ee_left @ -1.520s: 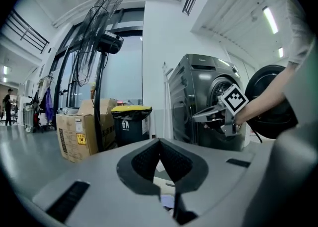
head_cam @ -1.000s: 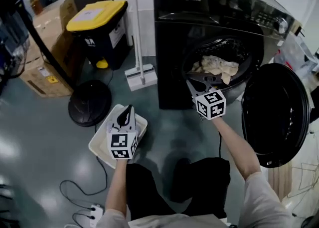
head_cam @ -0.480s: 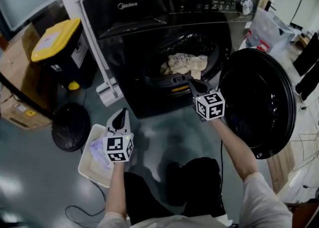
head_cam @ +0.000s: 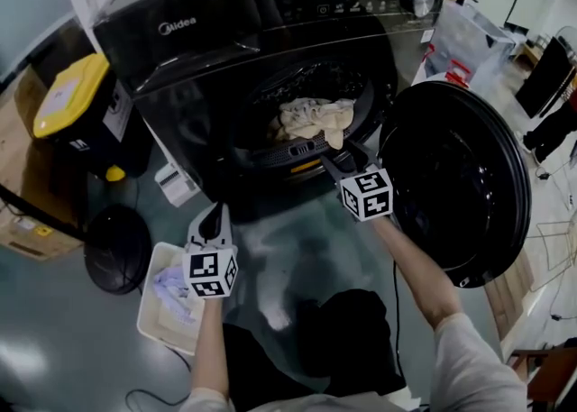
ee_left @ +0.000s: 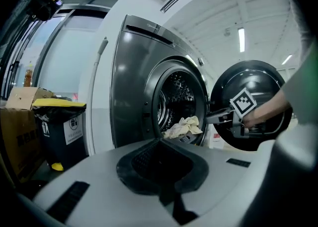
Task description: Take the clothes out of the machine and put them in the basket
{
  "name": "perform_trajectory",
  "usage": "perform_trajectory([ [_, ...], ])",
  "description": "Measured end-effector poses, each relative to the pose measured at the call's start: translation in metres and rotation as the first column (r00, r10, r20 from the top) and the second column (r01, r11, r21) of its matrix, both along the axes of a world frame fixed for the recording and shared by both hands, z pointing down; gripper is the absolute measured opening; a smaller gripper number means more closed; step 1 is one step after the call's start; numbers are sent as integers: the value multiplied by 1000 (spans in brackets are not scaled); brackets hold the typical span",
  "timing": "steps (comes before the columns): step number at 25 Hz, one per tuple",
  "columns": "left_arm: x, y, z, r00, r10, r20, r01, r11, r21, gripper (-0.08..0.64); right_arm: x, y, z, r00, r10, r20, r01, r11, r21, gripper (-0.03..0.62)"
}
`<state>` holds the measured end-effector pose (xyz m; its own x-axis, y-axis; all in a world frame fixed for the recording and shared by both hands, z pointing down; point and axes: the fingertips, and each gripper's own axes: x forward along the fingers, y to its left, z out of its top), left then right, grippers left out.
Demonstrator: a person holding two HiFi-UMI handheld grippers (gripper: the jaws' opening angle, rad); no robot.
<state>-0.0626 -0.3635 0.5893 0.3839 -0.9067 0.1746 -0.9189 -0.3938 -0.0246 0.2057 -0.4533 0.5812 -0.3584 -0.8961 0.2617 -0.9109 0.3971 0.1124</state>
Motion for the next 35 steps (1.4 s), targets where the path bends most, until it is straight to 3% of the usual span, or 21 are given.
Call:
perform_trajectory([
  [4, 0, -5, 3, 1000, 1, 2, -1, 1000, -5, 18, -3, -12, 10, 998, 14, -61, -14, 1000, 3, 346],
  [8, 2, -5, 10, 1000, 15, 22, -15, 1000, -18, 18, -6, -32, 24, 997, 25, -71, -27, 999, -28, 370],
  [15, 7, -10, 17, 999, 31, 14, -31, 999, -29, 18, -11, -84, 32, 994, 65, -87, -70, 995, -64, 374],
  [23, -5, -12, 20, 1000, 10, 8, -10, 999, -34, 18, -14, -134, 31, 975, 102, -199, -121, 989, -87, 374],
  [28, -14, -13, 24, 1000, -6, 11, 6, 999, -44, 18, -12, -147, 52, 962, 102, -253, -143, 978, -150, 374],
  [35, -19, -15, 29, 1000, -13, 8, 13, 999, -50, 18, -8, -150, 86, 963, 128, -237, -182, 957, -224, 371],
])
